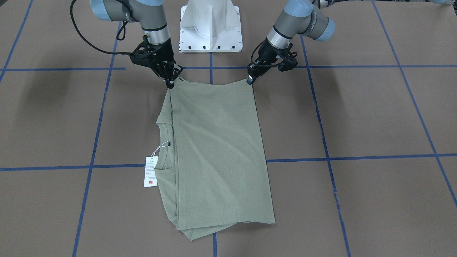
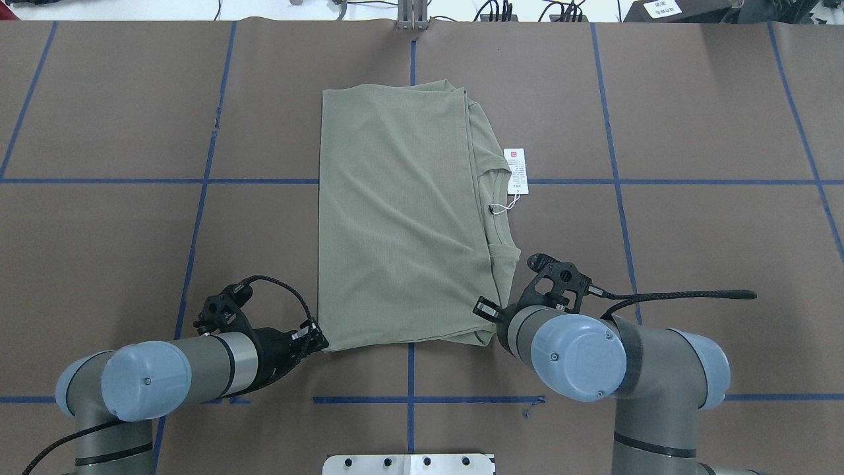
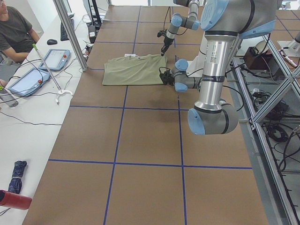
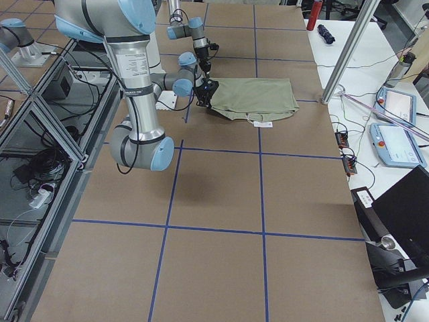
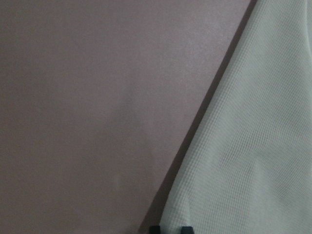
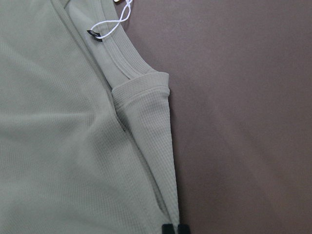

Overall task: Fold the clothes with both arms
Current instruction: 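Move the left gripper to the shirt's near edge and grasp it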

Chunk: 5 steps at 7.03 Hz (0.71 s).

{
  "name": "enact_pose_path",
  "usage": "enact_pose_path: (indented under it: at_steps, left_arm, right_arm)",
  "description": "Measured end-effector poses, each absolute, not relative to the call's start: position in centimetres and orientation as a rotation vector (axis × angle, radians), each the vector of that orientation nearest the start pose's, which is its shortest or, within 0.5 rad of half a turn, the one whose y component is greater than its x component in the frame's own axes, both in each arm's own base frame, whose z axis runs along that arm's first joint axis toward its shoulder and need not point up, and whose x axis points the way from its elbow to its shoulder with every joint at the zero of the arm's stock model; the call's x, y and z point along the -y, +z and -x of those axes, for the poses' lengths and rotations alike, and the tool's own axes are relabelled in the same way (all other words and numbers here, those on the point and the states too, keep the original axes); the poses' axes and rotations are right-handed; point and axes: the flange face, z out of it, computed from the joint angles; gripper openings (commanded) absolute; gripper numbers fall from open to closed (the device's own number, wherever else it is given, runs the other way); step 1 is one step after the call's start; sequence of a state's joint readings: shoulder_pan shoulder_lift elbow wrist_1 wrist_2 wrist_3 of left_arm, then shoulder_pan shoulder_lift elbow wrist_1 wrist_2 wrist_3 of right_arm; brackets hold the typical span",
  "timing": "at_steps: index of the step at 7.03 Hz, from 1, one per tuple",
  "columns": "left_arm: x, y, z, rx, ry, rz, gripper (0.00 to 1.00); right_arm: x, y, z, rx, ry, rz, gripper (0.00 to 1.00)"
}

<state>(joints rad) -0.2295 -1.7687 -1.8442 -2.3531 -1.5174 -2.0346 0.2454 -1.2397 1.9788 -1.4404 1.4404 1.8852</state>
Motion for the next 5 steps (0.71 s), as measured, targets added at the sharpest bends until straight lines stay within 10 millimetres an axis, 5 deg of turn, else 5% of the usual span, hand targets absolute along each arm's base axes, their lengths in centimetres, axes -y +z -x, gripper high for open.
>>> enact_pose_path:
  at_steps: [3, 5]
  left_arm:
    - [25.1, 30.3, -47.3, -1.279, -0.629, 0.112, 0.00]
    - [23.3, 26.3, -44.6, -1.278, -0.636, 0.155, 0.00]
  right_arm:
    - [27.1, 28.0, 50.8, 0.906, 0.578, -0.075, 0.00]
    - [23.6, 26.4, 48.1, 0.963, 0.596, -0.007, 0.00]
